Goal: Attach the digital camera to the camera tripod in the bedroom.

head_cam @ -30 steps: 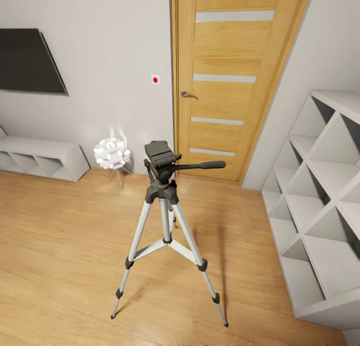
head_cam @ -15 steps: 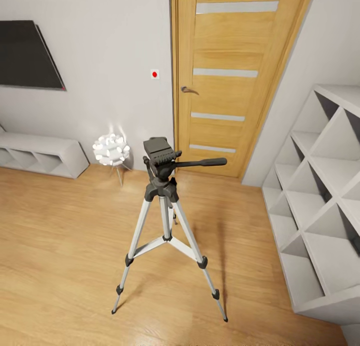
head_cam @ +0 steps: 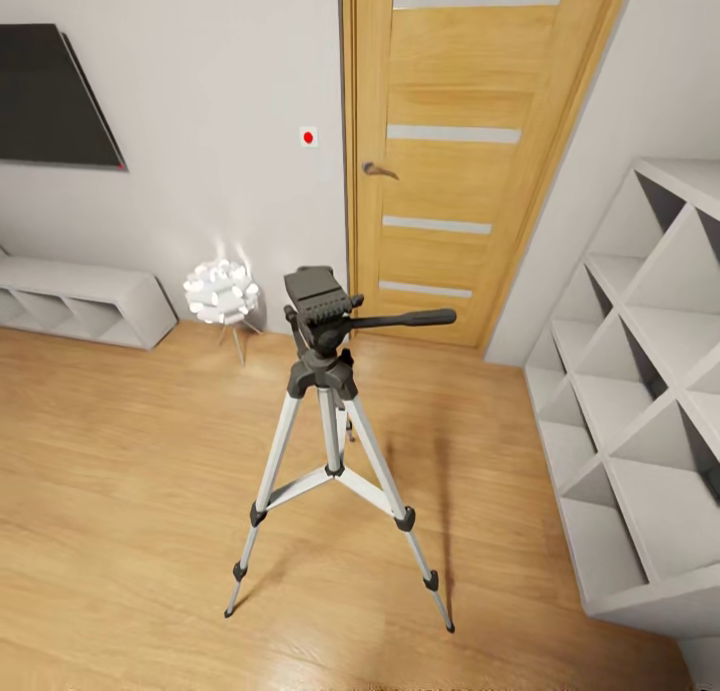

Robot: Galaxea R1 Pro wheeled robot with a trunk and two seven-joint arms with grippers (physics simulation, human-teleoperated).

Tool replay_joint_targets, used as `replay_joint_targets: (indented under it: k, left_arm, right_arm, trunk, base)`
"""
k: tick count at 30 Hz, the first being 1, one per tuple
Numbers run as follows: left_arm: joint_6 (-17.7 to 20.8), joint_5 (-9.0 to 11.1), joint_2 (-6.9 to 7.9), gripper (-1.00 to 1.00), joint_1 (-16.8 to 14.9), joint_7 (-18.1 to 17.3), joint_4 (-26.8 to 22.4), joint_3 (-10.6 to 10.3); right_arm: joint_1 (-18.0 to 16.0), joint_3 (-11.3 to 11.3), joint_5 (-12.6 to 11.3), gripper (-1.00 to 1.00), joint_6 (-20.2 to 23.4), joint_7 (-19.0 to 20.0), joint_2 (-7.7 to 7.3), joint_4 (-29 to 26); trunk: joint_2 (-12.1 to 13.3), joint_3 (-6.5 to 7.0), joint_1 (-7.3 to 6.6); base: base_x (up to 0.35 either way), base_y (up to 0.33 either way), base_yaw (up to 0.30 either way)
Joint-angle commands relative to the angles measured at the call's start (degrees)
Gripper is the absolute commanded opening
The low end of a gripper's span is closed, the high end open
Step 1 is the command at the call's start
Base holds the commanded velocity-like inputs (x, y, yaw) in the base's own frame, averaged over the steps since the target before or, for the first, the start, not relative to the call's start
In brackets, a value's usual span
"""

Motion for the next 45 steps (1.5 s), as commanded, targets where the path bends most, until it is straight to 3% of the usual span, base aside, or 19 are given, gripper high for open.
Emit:
replay_joint_targets:
  k: [1,38,42,43,45]
  left_arm:
    - [0.1,0.5,-0.01,-1.00,0.0,-0.3,0.1,-0.4]
    - [0.1,0.5,-0.01,-1.00,0.0,-0.3,0.1,-0.4]
    - [0.1,0.5,-0.20,-1.00,0.0,-0.3,0.1,-0.4]
    - [0.1,0.5,-0.34,-1.00,0.0,-0.3,0.1,-0.4]
    - [0.1,0.5,-0.38,-1.00,0.0,-0.3,0.1,-0.4]
  right_arm:
    - [-0.1,-0.5,0.4,1.00,-0.3,0.1,-0.05,0.2]
    - [-0.1,-0.5,0.4,1.00,0.5,0.5,0.56,0.2]
    - [-0.1,-0.3,0.6,1.00,0.0,-0.2,-0.04,-0.2]
    - [-0.1,-0.6,1.0,1.00,0.4,0.0,-0.01,-5.0]
    - [-0.1,-0.7,1.0,1.00,0.8,0.1,0.09,-8.5]
  trunk:
    - [-0.1,-0.17,0.02]
    - [-0.1,-0.42,0.02]
    - [-0.1,-0.42,0.02]
    - [-0.1,-0.42,0.02]
    - [-0.1,-0.42,0.02]
  base:
    - [0.000,0.000,0.000]
    - [0.000,0.000,0.000]
    - [0.000,0.000,0.000]
    - [0.000,0.000,0.000]
    - [0.000,0.000,0.000]
